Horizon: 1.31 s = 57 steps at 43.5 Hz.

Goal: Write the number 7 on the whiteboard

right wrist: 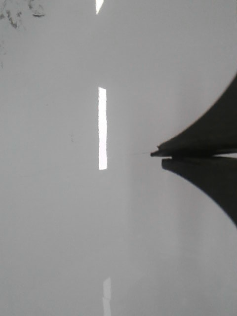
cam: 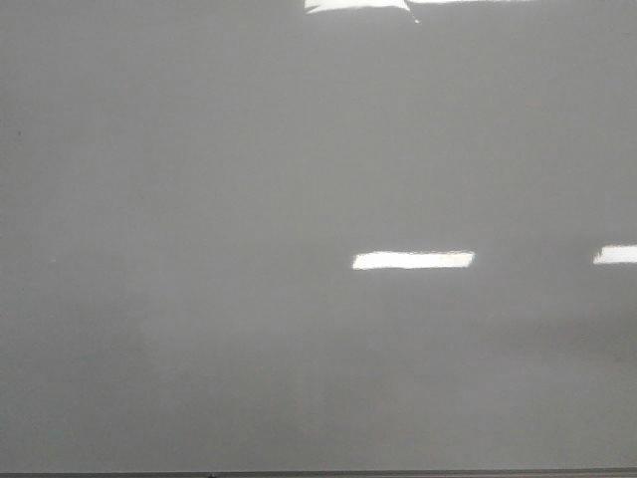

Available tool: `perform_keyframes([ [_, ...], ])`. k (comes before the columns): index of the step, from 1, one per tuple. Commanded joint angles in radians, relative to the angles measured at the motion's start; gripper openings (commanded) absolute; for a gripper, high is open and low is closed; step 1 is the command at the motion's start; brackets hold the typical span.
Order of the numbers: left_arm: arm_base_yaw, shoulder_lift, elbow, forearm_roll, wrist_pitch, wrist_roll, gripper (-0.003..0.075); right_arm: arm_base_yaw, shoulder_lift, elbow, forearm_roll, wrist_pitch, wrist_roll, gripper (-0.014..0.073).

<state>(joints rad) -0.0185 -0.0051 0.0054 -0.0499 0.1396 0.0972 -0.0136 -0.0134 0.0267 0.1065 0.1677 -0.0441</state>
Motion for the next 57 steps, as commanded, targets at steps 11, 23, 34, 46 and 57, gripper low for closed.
perform_keyframes([
  [11,0.002,-0.016,0.003,-0.009,-0.089,-0.003,-0.002,0.0,-0.015,-0.004,-0.011,-0.092,-0.012,-0.0067],
  [23,0.002,-0.016,0.003,-0.009,-0.089,-0.003,-0.002,0.0,-0.015,-0.004,-0.011,-0.092,-0.012,-0.0067],
  [34,0.002,-0.016,0.003,-0.009,-0.089,-0.003,-0.002,0.0,-0.015,-0.004,-0.011,-0.092,-0.012,-0.0067],
  [46,0.002,-0.016,0.003,-0.009,-0.091,-0.003,-0.002,0.0,-0.015,-0.004,-0.011,-0.092,-0.012,-0.0067],
  [57,0.004,-0.016,0.003,-0.009,-0.132,-0.003,-0.002,0.0,-0.015,-0.004,-0.011,-0.104,-0.012,-0.0067],
])
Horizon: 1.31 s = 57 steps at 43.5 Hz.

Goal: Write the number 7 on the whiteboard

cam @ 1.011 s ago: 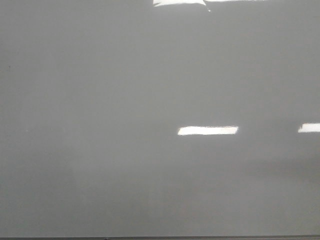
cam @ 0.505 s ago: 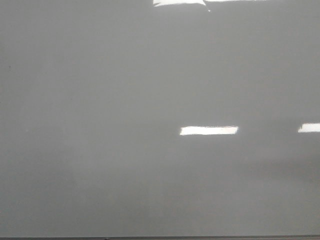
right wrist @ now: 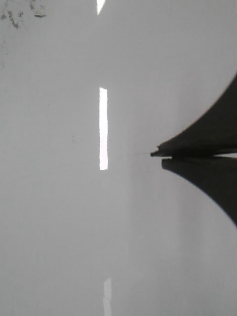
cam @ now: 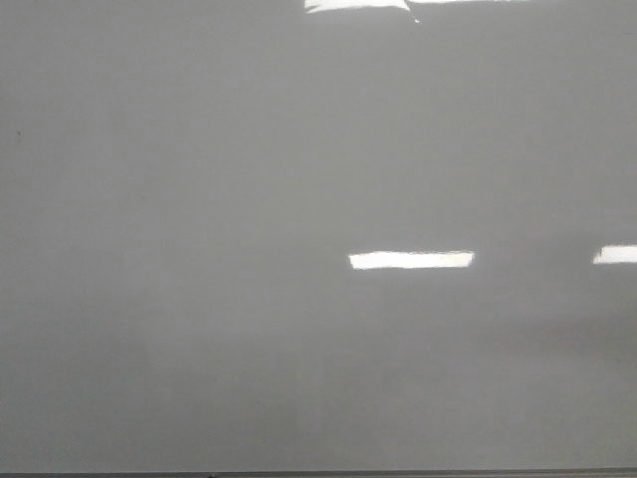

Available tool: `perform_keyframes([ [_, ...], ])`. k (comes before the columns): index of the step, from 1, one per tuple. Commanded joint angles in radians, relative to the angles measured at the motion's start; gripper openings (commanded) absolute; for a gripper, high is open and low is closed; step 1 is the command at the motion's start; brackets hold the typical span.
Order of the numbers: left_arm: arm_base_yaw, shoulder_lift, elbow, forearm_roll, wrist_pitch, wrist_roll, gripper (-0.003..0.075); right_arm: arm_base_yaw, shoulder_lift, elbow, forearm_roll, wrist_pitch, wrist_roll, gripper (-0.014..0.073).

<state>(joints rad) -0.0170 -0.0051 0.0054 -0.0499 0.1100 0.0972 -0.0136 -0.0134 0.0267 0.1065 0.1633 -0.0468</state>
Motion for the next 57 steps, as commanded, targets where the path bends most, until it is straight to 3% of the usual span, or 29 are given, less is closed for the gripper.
perform_keyframes([
  [1,0.002,-0.016,0.003,-0.009,-0.11,-0.003,-0.002,0.0,-0.015,-0.004,-0.011,-0.105,-0.009,-0.0067],
  [10,0.002,-0.013,-0.038,-0.009,-0.274,-0.003,-0.002,0.0,-0.015,-0.072,-0.011,-0.113,-0.009,-0.0067],
  [26,0.002,0.213,-0.356,0.058,0.093,-0.003,-0.002,0.0,0.164,-0.356,-0.01,0.091,-0.009,-0.0067],
  [37,0.002,0.325,-0.378,0.068,0.109,-0.003,-0.0006,0.0,0.23,-0.381,-0.01,0.093,-0.009,-0.0065],
  [40,0.002,0.327,-0.376,0.068,0.106,-0.003,0.0066,0.0,0.23,-0.381,-0.01,0.096,-0.009,-0.0034],
  [46,0.002,0.327,-0.374,0.068,0.104,-0.003,0.042,0.0,0.23,-0.381,-0.01,0.094,-0.009,0.0223],
  [49,0.002,0.327,-0.374,0.068,0.101,-0.003,0.0559,0.0,0.23,-0.381,-0.01,0.094,-0.009,0.0352],
  [52,0.002,0.327,-0.374,0.068,0.101,-0.003,0.0626,0.0,0.23,-0.381,-0.01,0.102,-0.009,0.0444],
  [57,0.002,0.327,-0.374,0.065,0.101,-0.003,0.0624,0.0,0.23,-0.38,-0.01,0.102,-0.009,0.0505],
])
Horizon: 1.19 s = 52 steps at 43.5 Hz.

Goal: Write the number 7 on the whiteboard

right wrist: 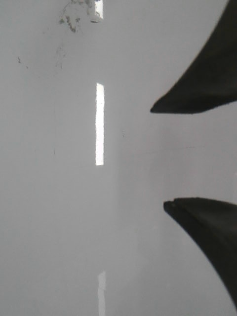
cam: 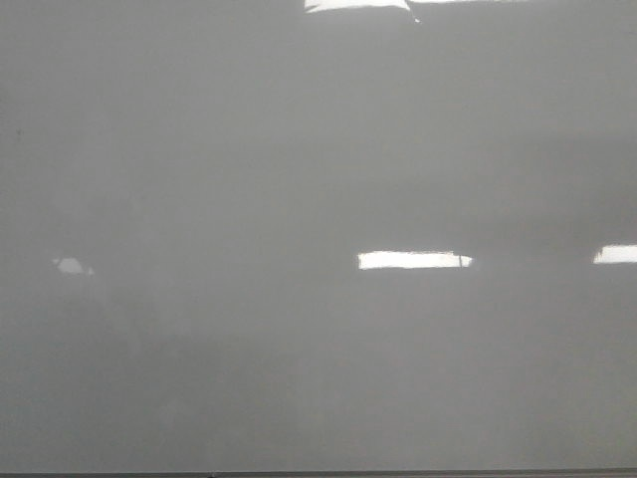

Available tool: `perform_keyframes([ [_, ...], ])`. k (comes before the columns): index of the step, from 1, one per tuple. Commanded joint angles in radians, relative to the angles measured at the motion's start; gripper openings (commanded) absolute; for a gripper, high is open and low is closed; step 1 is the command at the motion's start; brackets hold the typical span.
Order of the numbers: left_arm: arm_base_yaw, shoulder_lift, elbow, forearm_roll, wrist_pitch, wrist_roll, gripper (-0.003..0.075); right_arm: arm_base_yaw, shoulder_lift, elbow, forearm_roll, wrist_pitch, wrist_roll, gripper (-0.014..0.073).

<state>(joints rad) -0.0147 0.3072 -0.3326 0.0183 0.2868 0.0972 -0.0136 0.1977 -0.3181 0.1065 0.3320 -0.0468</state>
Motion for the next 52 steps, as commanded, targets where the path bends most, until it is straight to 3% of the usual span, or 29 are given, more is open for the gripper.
perform_keyframes([
  [1,0.0,0.017,-0.036,-0.003,-0.076,-0.003,0.0621,0.0,0.019,-0.036,-0.01,-0.067,-0.009,0.0507],
  [8,0.0,0.12,-0.038,-0.018,-0.072,-0.003,0.0617,0.0,0.019,-0.036,-0.01,-0.067,-0.009,0.0507],
  [19,0.0,0.513,-0.145,-0.06,-0.081,-0.003,0.0617,0.0,0.019,-0.036,-0.01,-0.063,-0.009,0.0507],
  [29,0.0,0.8,-0.261,-0.06,-0.213,-0.003,0.0617,0.0,0.019,-0.036,-0.01,-0.062,-0.009,0.0507],
  [42,0.045,0.957,-0.31,-0.026,-0.402,-0.003,0.0617,0.0,0.019,-0.036,-0.01,-0.048,-0.009,0.0507],
  [52,0.041,1.029,-0.336,-0.026,-0.444,-0.003,0.0617,0.0,0.019,-0.036,-0.01,-0.048,-0.009,0.0507],
])
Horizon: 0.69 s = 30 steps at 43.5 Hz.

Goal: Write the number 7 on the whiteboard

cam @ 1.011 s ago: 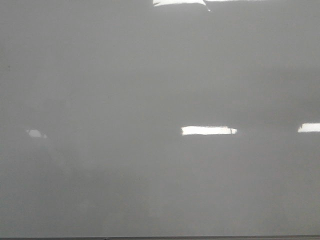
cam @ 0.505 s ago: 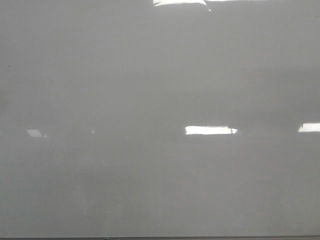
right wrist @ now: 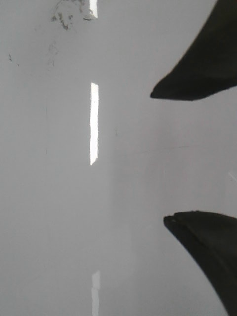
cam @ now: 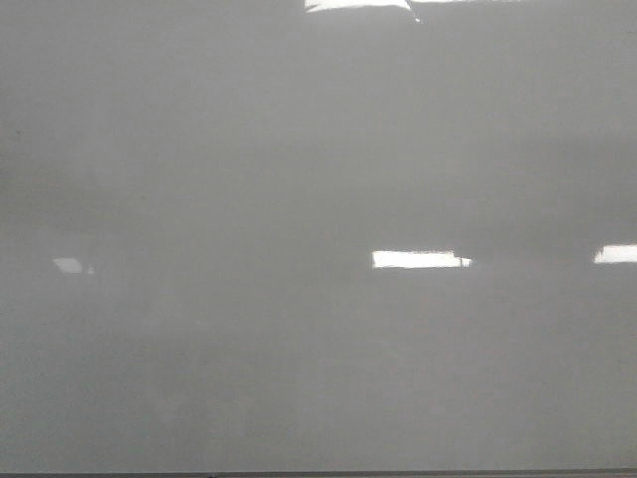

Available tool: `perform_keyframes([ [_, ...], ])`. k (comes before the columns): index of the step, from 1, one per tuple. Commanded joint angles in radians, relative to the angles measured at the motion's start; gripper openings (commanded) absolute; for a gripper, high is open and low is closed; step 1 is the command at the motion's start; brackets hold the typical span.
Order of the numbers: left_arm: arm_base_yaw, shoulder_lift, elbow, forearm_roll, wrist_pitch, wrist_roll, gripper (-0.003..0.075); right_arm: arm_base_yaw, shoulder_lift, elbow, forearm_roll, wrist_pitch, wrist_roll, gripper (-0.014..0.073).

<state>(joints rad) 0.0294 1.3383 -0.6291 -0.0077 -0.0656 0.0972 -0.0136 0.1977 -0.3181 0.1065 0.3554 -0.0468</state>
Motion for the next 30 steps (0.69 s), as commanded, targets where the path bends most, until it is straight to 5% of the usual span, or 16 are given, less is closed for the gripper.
perform_keyframes([
  [1,-0.003,0.005,-0.042,0.0,-0.092,-0.003,0.0617,0.0,0.019,-0.036,-0.01,-0.071,-0.009,0.0507],
  [15,-0.003,0.086,-0.066,0.0,-0.098,-0.003,0.0602,0.0,0.019,-0.036,-0.01,-0.071,-0.009,0.0507],
  [30,-0.003,0.137,-0.066,0.0,-0.142,-0.003,0.0287,0.0,0.019,-0.036,-0.01,-0.071,-0.009,0.0507],
])
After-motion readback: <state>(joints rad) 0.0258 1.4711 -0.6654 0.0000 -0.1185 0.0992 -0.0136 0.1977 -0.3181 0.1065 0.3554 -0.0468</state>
